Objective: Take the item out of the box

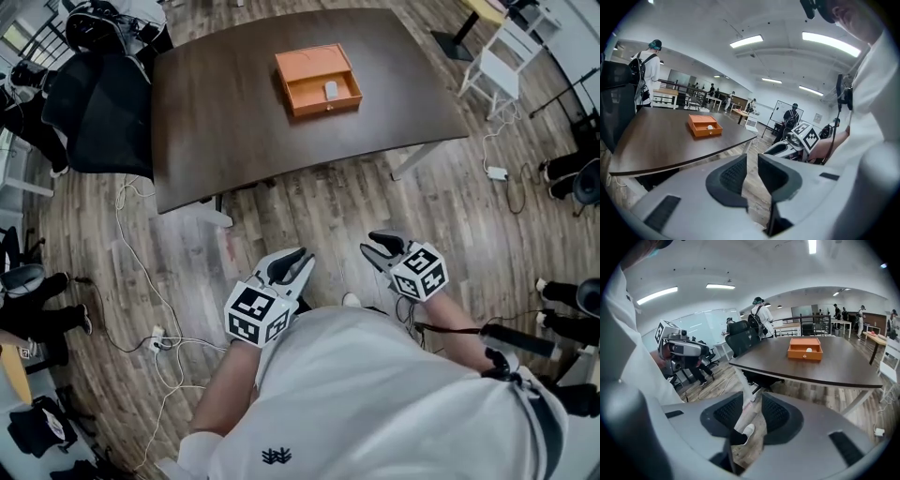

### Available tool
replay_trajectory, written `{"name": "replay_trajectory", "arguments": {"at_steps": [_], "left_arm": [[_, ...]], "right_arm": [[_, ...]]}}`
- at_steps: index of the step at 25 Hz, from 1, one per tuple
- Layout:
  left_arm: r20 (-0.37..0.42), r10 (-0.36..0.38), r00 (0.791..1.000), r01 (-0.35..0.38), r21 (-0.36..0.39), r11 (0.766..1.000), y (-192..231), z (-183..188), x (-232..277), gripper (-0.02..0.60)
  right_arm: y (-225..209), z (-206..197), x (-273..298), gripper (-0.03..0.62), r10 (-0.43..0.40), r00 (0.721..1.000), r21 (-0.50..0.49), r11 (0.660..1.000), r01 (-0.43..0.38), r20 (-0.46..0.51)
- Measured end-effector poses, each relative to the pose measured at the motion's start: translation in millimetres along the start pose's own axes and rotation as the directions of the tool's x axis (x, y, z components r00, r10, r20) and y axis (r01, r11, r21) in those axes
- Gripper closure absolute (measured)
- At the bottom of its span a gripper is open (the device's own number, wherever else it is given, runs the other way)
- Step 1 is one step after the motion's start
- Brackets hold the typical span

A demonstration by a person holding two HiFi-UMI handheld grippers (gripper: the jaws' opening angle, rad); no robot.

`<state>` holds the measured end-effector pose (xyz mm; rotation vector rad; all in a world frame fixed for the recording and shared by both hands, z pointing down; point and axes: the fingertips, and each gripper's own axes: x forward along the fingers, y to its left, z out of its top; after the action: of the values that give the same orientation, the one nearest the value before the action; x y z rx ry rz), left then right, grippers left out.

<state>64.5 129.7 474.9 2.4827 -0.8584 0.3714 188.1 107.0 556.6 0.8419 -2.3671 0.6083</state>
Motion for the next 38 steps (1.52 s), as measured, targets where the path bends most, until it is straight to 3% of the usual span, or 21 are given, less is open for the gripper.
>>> {"name": "replay_trajectory", "arguments": {"at_steps": [9,18,24,27,38], "left_arm": [[-0.046,-0.081,0.996,0.083,0.053,0.995,105.0,20.1,-46.1,0.539],[-0.007,-0.064,0.998,0.064,0.028,0.998,156.0,31.8,-57.2,0.571],[-0.004,0.026,1.0,-0.026,0.025,0.999,201.4,60.8,-48.5,0.572],[0.001,0.087,0.996,-0.087,-0.012,0.996,229.4,78.4,-36.0,0.572],[-0.029,0.198,0.98,-0.199,-0.033,0.979,299.7,158.8,51.9,0.572]], "right_arm": [[5.9,87.4,74.4,0.491,-0.136,0.991,0.015,0.991,0.136,0.014],[-44.8,138.7,118.3,0.5,-0.195,0.981,-0.023,0.981,0.195,0.006],[-123.0,180.0,161.9,0.5,-0.207,0.978,-0.037,0.978,0.206,-0.018],[-173.6,200.2,188.9,0.497,-0.213,0.976,-0.034,0.977,0.211,-0.052],[-347.1,241.1,277.8,0.445,-0.199,0.961,0.026,0.978,0.208,-0.195]]}}
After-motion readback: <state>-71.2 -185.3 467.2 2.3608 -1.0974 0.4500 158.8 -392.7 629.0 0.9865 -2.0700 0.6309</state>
